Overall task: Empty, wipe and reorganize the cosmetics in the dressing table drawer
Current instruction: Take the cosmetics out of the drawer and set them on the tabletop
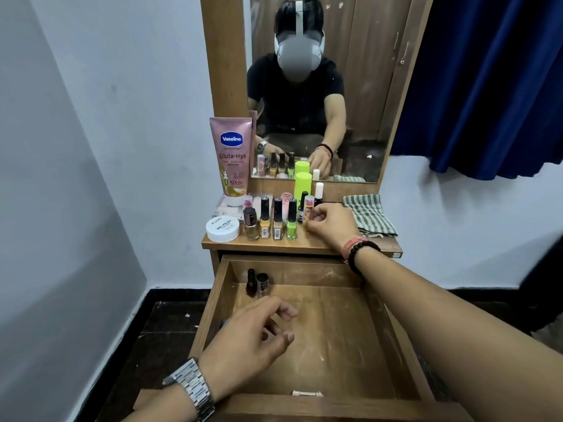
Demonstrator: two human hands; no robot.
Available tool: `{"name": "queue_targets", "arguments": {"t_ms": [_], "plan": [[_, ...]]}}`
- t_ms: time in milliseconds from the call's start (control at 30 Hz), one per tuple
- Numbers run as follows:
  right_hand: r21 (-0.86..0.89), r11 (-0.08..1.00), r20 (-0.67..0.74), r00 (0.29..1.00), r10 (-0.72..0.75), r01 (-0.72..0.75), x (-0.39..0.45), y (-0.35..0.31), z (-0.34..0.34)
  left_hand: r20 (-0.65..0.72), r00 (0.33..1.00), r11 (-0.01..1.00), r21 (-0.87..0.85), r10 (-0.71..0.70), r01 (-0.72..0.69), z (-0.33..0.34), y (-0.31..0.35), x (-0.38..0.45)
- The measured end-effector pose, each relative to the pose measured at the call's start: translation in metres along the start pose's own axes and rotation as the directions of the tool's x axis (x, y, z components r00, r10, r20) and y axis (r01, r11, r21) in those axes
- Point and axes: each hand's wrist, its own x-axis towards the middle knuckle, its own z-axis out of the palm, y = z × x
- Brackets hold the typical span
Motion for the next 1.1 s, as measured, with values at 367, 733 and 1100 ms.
{"name": "queue_targets", "arguments": {"t_ms": [367, 733, 1100], "plan": [[0.009, 1.000, 0.036, 0.999, 0.024, -0.024, 0.003, 0.007, 0.003, -0.045, 0.999, 0.993, 0.116, -0.020, 0.026, -0.009, -0.010, 0.005], [0.105, 0.992, -0.008, 0.997, 0.072, -0.071, -0.051, 0.020, -0.027, 0.091, 0.988, 0.807, 0.588, -0.123, 0.046, -0.034, -0.034, 0.016], [0.062, 0.998, 0.251, 0.967, -0.037, 0.022, -0.136, 0.019, -0.035, 0.334, 0.891, 0.462, 0.871, -0.306, -0.168, -0.014, -0.038, 0.022]]}}
